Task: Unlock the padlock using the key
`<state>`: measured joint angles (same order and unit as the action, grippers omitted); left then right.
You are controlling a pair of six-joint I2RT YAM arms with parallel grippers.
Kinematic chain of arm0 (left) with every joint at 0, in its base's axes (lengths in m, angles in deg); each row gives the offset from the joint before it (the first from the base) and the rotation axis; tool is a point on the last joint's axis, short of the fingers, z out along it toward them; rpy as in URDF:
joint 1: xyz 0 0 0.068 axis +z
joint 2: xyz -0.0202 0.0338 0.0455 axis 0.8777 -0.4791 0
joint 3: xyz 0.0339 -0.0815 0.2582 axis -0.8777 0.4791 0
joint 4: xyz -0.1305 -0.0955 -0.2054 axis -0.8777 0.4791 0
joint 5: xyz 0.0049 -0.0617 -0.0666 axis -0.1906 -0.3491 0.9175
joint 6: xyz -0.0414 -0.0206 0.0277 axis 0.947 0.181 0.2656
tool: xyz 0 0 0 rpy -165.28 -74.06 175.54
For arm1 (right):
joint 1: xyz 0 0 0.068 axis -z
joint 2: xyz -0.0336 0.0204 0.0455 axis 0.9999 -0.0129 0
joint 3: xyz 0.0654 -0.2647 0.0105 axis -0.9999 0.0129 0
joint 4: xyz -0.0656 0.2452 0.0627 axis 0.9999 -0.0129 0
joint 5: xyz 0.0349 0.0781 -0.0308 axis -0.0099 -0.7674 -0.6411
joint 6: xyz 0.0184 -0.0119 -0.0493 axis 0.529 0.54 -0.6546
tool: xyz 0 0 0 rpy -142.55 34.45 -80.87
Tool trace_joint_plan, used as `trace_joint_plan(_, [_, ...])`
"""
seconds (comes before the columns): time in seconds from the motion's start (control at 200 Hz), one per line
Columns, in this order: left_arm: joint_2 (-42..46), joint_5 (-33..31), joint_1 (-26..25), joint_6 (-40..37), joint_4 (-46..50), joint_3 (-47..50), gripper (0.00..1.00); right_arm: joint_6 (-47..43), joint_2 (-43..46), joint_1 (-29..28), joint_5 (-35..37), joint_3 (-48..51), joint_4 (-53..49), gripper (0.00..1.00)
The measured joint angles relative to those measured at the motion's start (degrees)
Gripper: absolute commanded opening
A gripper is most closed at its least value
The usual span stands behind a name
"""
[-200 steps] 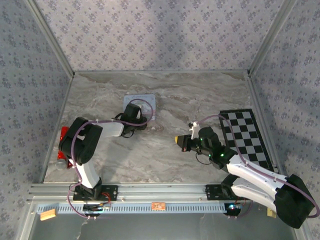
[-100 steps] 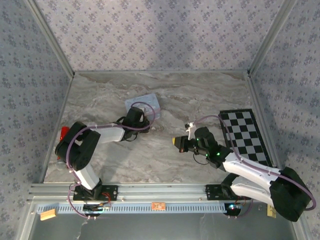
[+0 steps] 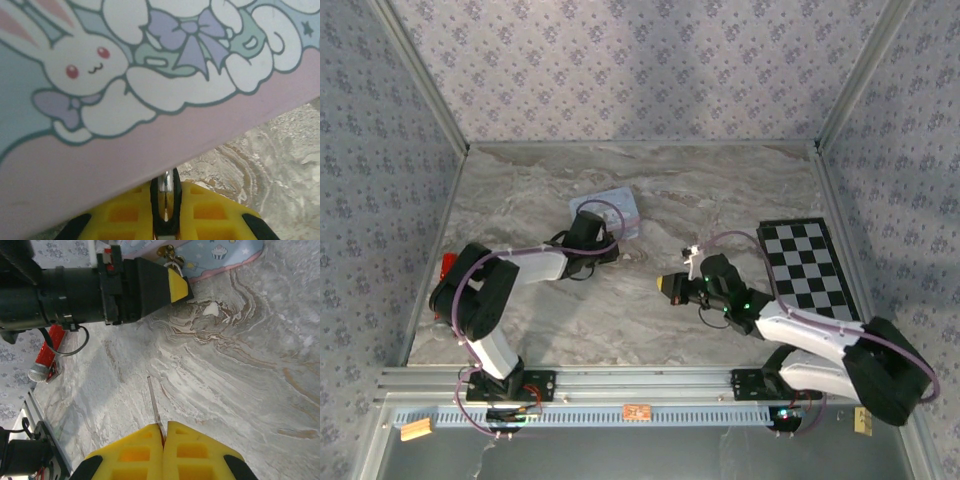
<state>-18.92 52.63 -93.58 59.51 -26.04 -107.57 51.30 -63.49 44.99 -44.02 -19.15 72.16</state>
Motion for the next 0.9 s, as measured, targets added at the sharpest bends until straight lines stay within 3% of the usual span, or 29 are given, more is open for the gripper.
trace_joint_plan(0.235, [2.1,6.93,2.97,6.21,1.27,-0.13,0.01,6.47,-12.66,1.14,-3.91,-2.34,9.25,0.0])
trace_joint_plan(0.9, [6.36,15.34,5.86,14.25,-0.11,4.52,0.0,26.82,-41.4,1.18,-11.39,-7.26,42.03,0.0])
